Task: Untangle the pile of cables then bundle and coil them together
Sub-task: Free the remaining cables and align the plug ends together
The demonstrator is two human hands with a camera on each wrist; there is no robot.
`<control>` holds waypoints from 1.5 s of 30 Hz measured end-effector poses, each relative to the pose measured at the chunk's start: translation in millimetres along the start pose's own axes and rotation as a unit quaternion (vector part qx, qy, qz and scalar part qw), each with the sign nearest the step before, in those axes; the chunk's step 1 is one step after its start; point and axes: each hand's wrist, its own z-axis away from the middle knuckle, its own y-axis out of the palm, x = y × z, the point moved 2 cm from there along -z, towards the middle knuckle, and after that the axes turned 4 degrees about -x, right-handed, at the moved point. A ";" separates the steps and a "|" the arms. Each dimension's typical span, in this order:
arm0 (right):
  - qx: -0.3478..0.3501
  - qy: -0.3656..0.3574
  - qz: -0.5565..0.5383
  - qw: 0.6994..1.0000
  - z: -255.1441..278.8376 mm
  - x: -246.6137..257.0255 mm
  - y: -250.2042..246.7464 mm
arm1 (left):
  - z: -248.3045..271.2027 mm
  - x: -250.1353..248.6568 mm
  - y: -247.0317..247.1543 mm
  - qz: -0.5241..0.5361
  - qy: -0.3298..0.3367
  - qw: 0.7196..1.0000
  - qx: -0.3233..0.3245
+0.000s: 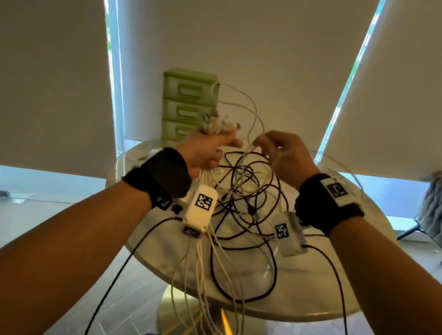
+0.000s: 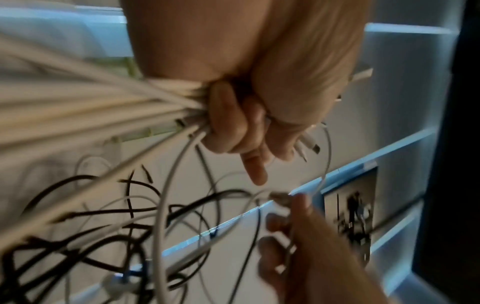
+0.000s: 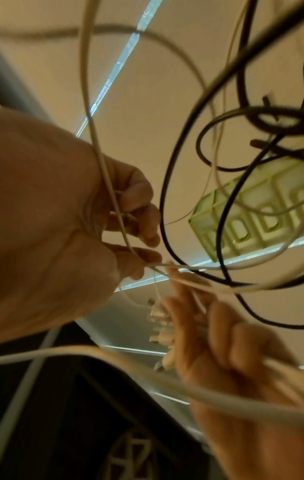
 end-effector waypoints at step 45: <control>0.292 -0.006 0.113 0.950 26.1 16.1 41.8 | -10.0 -30.1 -23.0 0.106 0.035 0.988 -0.111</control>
